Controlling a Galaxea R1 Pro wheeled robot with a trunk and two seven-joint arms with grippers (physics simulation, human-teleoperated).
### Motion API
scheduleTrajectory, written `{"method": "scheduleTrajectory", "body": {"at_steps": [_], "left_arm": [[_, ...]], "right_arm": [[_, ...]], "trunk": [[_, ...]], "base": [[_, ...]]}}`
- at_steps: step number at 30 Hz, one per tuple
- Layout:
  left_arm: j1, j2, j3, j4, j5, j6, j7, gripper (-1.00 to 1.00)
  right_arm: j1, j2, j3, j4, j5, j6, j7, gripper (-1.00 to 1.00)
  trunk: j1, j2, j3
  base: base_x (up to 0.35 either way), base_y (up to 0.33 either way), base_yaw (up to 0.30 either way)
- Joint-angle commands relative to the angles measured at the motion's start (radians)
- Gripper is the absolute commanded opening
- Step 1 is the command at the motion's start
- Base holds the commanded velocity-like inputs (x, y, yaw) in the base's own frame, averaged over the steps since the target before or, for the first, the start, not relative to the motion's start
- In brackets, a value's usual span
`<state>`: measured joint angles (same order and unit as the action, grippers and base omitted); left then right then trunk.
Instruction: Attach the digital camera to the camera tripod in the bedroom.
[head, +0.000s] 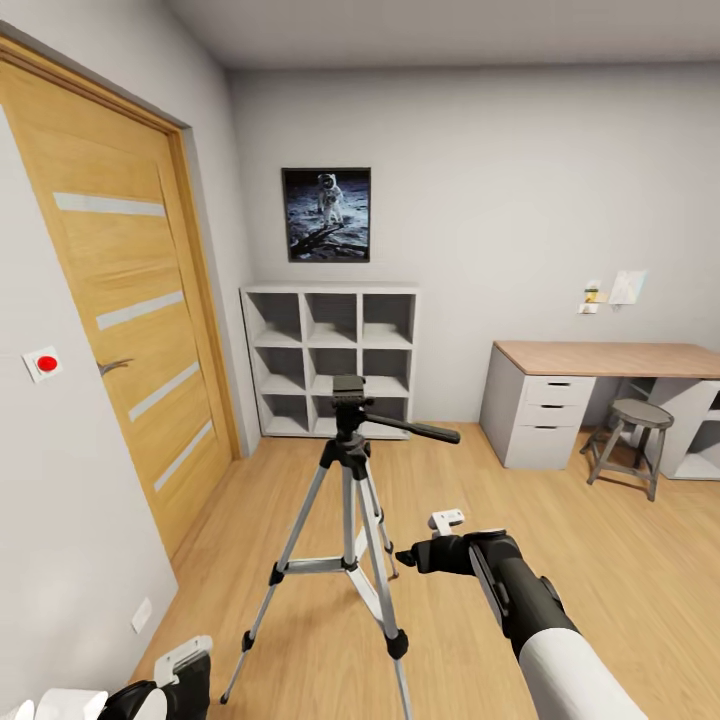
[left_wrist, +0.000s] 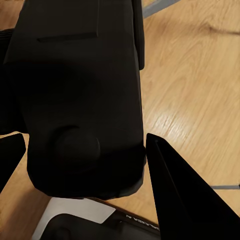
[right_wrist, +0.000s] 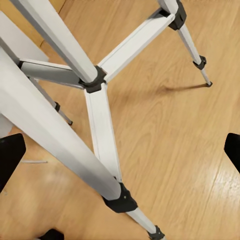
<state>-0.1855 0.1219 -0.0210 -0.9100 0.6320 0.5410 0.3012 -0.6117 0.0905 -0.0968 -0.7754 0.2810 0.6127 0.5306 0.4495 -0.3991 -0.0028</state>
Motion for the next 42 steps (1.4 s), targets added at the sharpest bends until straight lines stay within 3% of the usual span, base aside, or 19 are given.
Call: {"method": "scheduleTrajectory", "body": {"at_steps": [1,9,12,19,28,42], "left_arm": [[0.000,0.001,-0.002,-0.001,0.008,0.003,0.007,-1.00],[0.000,0.001,-0.002,0.000,0.008,0.003,0.007,-1.00],[0.000,0.001,-0.002,0.000,0.008,0.003,0.007,-1.00],[0.000,0.001,-0.002,0.000,0.008,0.003,0.007,-1.00],[0.000,0.001,-0.002,0.000,0.009,0.002,0.006,-1.00],[0.000,0.001,-0.002,0.001,0.007,0.003,0.006,-1.00]], "right_arm": [[0.000,0.002,-0.006,-0.001,0.010,0.003,0.010,1.00],[0.000,0.000,-0.006,-0.001,0.010,0.004,0.038,1.00],[0.000,-0.001,-0.006,0.005,0.014,0.002,0.116,1.00],[0.000,-0.005,-0.005,0.017,0.019,-0.047,0.200,1.00],[0.000,-0.016,-0.005,0.021,0.020,-0.074,0.234,1.00],[0.000,-0.012,-0.004,0.022,0.023,-0.075,0.234,1.00]], "trunk": [[0.000,-0.001,-0.001],[0.000,-0.001,-0.001],[0.000,-0.001,-0.001],[0.000,-0.001,-0.001],[0.000,-0.001,-0.001],[0.000,-0.001,-0.001]], "base": [[0.003,0.020,0.000],[0.001,0.007,0.000],[0.000,0.000,0.000],[0.000,0.000,0.000],[0.000,0.000,0.000],[0.056,0.000,0.000]]}}
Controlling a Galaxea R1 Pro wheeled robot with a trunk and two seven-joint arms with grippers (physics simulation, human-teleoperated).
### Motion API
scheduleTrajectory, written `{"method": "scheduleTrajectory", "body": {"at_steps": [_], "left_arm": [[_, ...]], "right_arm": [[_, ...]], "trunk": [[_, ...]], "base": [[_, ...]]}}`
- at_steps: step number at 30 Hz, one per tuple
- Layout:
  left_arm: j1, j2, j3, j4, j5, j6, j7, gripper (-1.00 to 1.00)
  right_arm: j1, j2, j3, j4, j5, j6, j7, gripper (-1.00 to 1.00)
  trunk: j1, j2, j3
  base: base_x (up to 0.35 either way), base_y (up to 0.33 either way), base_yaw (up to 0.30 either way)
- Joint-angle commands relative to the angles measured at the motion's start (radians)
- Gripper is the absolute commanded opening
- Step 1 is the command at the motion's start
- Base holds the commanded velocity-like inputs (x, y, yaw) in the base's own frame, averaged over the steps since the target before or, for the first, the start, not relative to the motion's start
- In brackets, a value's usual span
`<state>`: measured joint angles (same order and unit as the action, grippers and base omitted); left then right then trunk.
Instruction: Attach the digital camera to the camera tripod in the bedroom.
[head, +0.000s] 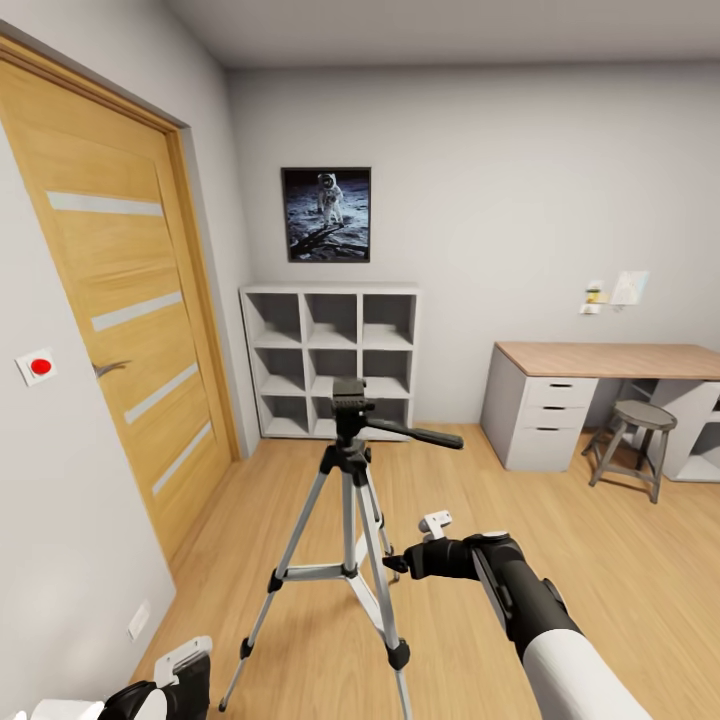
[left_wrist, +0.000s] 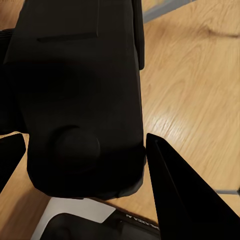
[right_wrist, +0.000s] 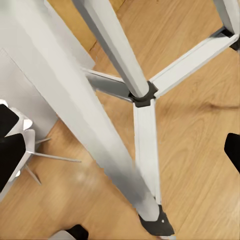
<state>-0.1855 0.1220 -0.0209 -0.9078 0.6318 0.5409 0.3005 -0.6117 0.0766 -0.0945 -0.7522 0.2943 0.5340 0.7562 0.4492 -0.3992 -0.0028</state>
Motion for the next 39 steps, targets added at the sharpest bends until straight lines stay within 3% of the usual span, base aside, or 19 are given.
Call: {"method": "scheduleTrajectory", "body": {"at_steps": [1,20,23,28,39], "left_arm": [[0.000,0.001,-0.002,-0.002,0.008,0.003,0.006,-1.00],[0.000,-0.001,-0.002,-0.002,0.008,0.004,0.006,-1.00],[0.000,0.001,-0.002,-0.002,0.008,0.004,0.007,-1.00],[0.000,0.000,-0.002,-0.002,0.008,0.004,0.007,-1.00],[0.000,-0.001,-0.002,-0.004,0.008,0.004,0.007,-1.00]], "right_arm": [[0.000,0.002,-0.007,-0.001,0.009,0.004,0.008,1.00],[0.000,0.007,-0.005,0.015,0.008,0.004,0.010,1.00],[0.000,0.003,0.053,0.025,0.007,0.004,0.020,1.00],[0.000,0.004,0.116,0.037,0.007,0.002,0.022,1.00],[0.000,0.006,0.128,0.042,0.005,-0.013,0.014,1.00]], "trunk": [[0.001,-0.001,0.000],[0.001,-0.001,0.000],[0.001,-0.001,0.000],[0.001,-0.001,0.000],[0.001,-0.001,0.000]], "base": [[0.204,0.000,0.000],[0.036,0.000,0.000],[0.000,0.000,0.000],[0.000,0.000,0.000],[0.000,0.000,0.000]]}}
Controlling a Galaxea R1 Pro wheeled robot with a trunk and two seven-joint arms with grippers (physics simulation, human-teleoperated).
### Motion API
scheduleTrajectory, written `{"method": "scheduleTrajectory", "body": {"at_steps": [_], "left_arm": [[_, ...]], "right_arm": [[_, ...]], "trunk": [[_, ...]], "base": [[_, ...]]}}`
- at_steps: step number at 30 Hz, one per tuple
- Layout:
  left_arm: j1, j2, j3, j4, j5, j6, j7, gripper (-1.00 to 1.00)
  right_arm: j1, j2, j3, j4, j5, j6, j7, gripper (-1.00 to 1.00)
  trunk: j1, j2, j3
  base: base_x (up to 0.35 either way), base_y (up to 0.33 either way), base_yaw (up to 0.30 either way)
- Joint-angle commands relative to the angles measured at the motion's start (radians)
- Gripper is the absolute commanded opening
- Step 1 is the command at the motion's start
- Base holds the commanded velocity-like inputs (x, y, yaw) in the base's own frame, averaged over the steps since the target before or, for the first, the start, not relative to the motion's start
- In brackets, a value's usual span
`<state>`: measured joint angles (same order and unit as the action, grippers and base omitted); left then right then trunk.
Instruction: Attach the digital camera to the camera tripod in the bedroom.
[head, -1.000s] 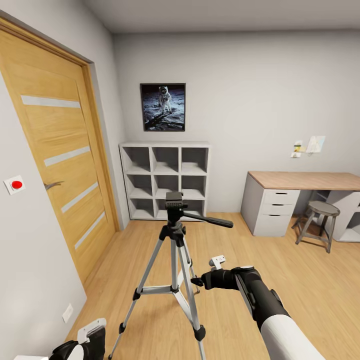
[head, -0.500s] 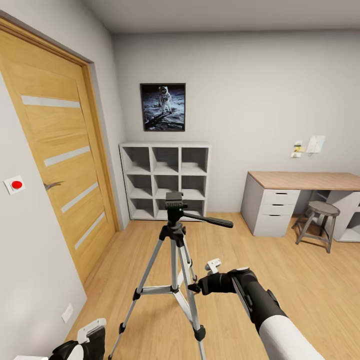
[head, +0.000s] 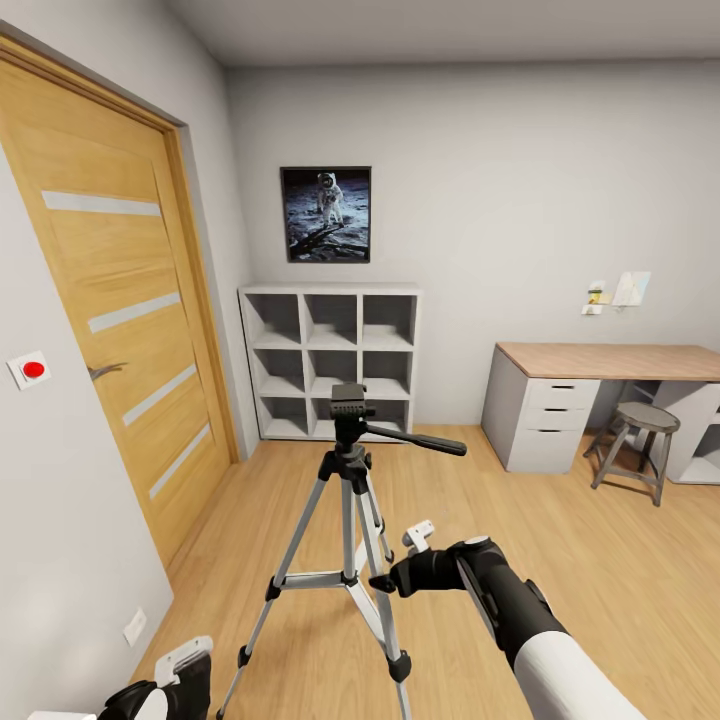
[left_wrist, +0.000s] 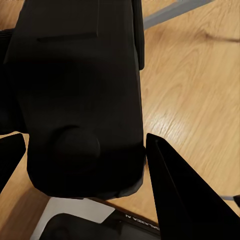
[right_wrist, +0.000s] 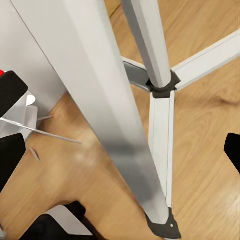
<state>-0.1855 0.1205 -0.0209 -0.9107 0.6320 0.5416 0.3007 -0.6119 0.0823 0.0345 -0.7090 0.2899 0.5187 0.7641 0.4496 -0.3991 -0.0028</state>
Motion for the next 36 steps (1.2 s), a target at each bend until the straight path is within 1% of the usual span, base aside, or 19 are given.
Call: {"method": "scheduleTrajectory", "body": {"at_steps": [1,5,13,23,27,30,33,34,35,36], "left_arm": [[0.000,0.001,-0.002,-0.003,0.008,0.003,0.007,-1.00],[0.000,0.001,-0.002,-0.003,0.008,0.003,0.007,-1.00],[0.000,0.002,-0.002,-0.002,0.008,0.003,0.007,-1.00],[0.000,0.002,-0.002,-0.001,0.008,0.003,0.008,-1.00],[0.000,0.002,-0.002,-0.001,0.008,0.003,0.008,-1.00],[0.000,0.002,-0.002,-0.001,0.008,0.003,0.008,-1.00],[0.000,0.002,-0.002,-0.001,0.008,0.003,0.008,-1.00],[0.000,0.002,-0.002,-0.001,0.008,0.003,0.008,-1.00],[0.000,0.001,-0.002,-0.001,0.008,0.003,0.008,-1.00],[0.000,0.001,-0.002,-0.001,0.008,0.003,0.008,-1.00]], "right_arm": [[0.000,0.000,-0.001,-0.001,0.008,-0.007,0.005,1.00],[0.000,0.001,-0.001,-0.001,0.007,-0.016,0.005,1.00],[0.000,0.003,-0.001,0.000,0.003,-0.024,0.003,1.00],[0.000,0.005,-0.001,0.004,-0.001,-0.025,0.002,1.00],[0.000,0.006,-0.003,0.024,-0.005,-0.032,0.001,1.00],[0.000,0.007,-0.003,0.049,-0.012,-0.060,-0.001,1.00],[0.000,0.008,-0.005,0.079,-0.020,-0.112,-0.008,1.00],[0.000,0.008,-0.006,0.118,-0.051,-0.190,-0.027,1.00],[0.000,0.008,-0.006,0.123,-0.059,-0.199,-0.031,1.00],[0.000,0.008,-0.006,0.134,-0.075,-0.215,-0.039,1.00]], "trunk": [[0.000,-0.001,-0.001],[0.000,-0.001,-0.001],[0.000,-0.001,-0.001],[0.000,-0.001,-0.001],[0.000,-0.001,-0.001],[0.000,-0.001,-0.001],[0.000,-0.001,-0.001],[0.000,-0.001,-0.001],[0.000,-0.001,-0.001],[0.000,-0.001,-0.001]], "base": [[0.000,0.000,0.000],[0.045,0.000,0.000],[0.158,0.036,0.000],[0.023,0.006,0.000],[0.002,0.001,0.000],[0.000,0.000,0.000],[0.000,0.000,0.000],[0.000,0.000,0.000],[0.000,0.000,0.000],[0.000,0.000,0.000]]}}
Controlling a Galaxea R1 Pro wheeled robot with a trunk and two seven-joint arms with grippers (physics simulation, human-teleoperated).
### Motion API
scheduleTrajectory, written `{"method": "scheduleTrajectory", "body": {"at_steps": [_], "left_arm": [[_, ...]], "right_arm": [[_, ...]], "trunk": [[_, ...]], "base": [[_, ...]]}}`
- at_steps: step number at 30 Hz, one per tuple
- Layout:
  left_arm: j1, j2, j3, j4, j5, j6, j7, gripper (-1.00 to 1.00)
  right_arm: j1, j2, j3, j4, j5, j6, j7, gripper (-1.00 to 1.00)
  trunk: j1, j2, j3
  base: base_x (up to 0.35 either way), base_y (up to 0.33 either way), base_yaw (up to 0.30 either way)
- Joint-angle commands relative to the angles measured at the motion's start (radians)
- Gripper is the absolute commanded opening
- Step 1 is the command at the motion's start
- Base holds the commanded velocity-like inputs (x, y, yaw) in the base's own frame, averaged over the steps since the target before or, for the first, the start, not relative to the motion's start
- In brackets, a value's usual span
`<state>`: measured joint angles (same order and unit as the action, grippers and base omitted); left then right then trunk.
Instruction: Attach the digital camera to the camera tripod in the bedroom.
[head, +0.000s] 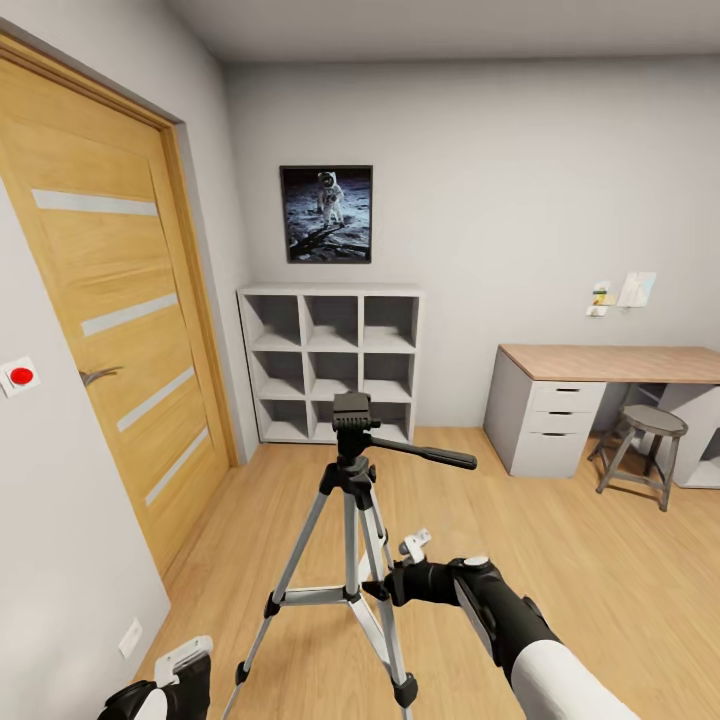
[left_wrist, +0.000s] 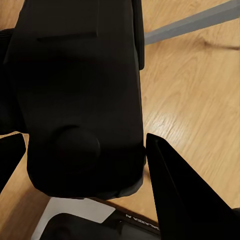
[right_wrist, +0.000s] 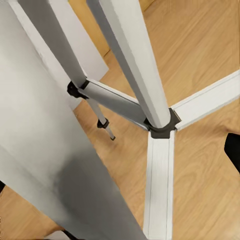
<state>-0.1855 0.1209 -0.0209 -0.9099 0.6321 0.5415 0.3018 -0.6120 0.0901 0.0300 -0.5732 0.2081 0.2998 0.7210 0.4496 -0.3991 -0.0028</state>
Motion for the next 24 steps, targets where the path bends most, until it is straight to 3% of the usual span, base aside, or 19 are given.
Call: {"method": "scheduleTrajectory", "body": {"at_steps": [1,9,10,22,23,24], "left_arm": [[0.000,0.001,-0.002,-0.002,0.008,0.003,0.007,-1.00],[0.000,0.000,-0.002,-0.002,0.008,0.003,0.007,-1.00],[0.000,0.000,-0.002,-0.003,0.008,0.003,0.007,-1.00],[0.000,0.000,-0.002,-0.003,0.008,0.003,0.007,-1.00],[0.000,0.000,-0.002,-0.002,0.008,0.002,0.007,-1.00],[0.000,0.000,-0.002,-0.002,0.008,0.002,0.007,-1.00]], "right_arm": [[0.000,0.000,-0.001,0.004,-0.002,-0.003,0.000,1.00],[0.000,0.001,-0.001,0.035,-0.044,-0.057,-0.032,1.00],[0.000,0.012,-0.002,0.040,-0.048,-0.071,-0.054,1.00],[0.000,0.041,0.000,0.082,-0.039,-0.082,-0.121,1.00],[0.000,0.042,0.001,0.084,-0.041,-0.083,-0.124,-1.00],[0.000,0.042,0.001,0.085,-0.041,-0.083,-0.125,-1.00]], "trunk": [[0.000,-0.001,0.000],[0.000,-0.001,0.000],[0.000,-0.001,0.000],[0.000,-0.001,0.000],[0.000,-0.001,0.000],[0.000,-0.001,0.000]], "base": [[0.000,0.000,0.000],[0.000,0.000,0.000],[0.000,0.000,0.000],[0.000,0.000,0.000],[0.000,0.000,0.000],[0.000,0.000,0.000]]}}
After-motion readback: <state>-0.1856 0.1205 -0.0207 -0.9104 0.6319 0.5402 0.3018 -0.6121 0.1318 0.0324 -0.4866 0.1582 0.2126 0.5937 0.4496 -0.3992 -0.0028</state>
